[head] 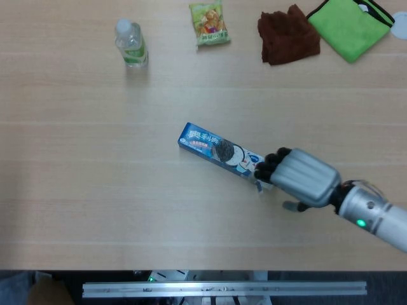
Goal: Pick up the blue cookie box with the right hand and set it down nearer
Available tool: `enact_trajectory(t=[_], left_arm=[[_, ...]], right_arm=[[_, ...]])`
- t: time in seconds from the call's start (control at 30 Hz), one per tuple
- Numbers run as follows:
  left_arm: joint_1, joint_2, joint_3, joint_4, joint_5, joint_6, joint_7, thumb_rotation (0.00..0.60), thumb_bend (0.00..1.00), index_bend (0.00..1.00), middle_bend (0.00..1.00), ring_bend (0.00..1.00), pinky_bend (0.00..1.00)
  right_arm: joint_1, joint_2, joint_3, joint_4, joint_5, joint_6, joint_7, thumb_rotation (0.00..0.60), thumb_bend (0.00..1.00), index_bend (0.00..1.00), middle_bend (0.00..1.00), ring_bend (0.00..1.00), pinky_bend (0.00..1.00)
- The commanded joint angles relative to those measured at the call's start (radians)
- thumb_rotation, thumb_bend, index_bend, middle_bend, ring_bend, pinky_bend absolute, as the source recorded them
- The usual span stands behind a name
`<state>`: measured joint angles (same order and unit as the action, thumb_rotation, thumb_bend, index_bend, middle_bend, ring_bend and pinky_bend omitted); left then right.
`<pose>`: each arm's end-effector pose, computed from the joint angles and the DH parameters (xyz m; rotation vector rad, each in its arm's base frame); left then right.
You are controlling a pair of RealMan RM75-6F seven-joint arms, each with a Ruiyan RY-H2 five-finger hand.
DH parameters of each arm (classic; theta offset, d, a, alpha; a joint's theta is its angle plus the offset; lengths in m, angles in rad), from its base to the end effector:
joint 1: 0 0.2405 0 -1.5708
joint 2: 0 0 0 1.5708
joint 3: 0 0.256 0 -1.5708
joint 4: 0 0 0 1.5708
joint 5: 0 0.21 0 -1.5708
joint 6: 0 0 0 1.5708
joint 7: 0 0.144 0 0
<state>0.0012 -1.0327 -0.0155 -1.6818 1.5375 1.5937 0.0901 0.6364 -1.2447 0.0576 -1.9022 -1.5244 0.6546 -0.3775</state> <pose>-0.3088 0.1467 0.1875 -1.3611 -0.8047 -0.8241 -0.1330 -0.2290 0.0035 2.4923 -0.7535 0.7613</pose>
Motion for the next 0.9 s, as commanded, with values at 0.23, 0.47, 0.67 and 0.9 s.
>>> enact_trajectory(t=[0.23,0.47,0.67,0.9], left_arm=[[0.009,-0.001,0.0,0.013,-0.001,0.009,-0.018,0.6,0.26,0.29,0.24,0.19,0.26],[0.015,-0.002,-0.001,0.024,-0.002,0.015,-0.033,0.6,0.26,0.29,0.24,0.19,0.26],[0.017,-0.004,0.0,0.04,-0.005,0.011,-0.047,0.6,0.26,0.29,0.24,0.19,0.26],[0.02,-0.009,-0.002,0.051,-0.007,0.012,-0.058,0.6,0.26,0.29,0.24,0.19,0.26]], right_arm=[[0.111,-0.205,-0.005,0.115,0.191,-0.07,-0.196,0.6,0.18,0.28,0.32,0.28,0.33],[0.139,-0.255,-0.031,0.148,0.264,-0.043,-0.277,0.6,0.18,0.28,0.32,0.28,0.33],[0.154,-0.25,-0.061,0.18,0.367,0.014,-0.357,0.6,0.18,0.28,0.32,0.28,0.33],[0.173,-0.23,-0.061,0.222,0.475,0.085,-0.394,0.6,0.18,0.28,0.32,0.28,0.33]])
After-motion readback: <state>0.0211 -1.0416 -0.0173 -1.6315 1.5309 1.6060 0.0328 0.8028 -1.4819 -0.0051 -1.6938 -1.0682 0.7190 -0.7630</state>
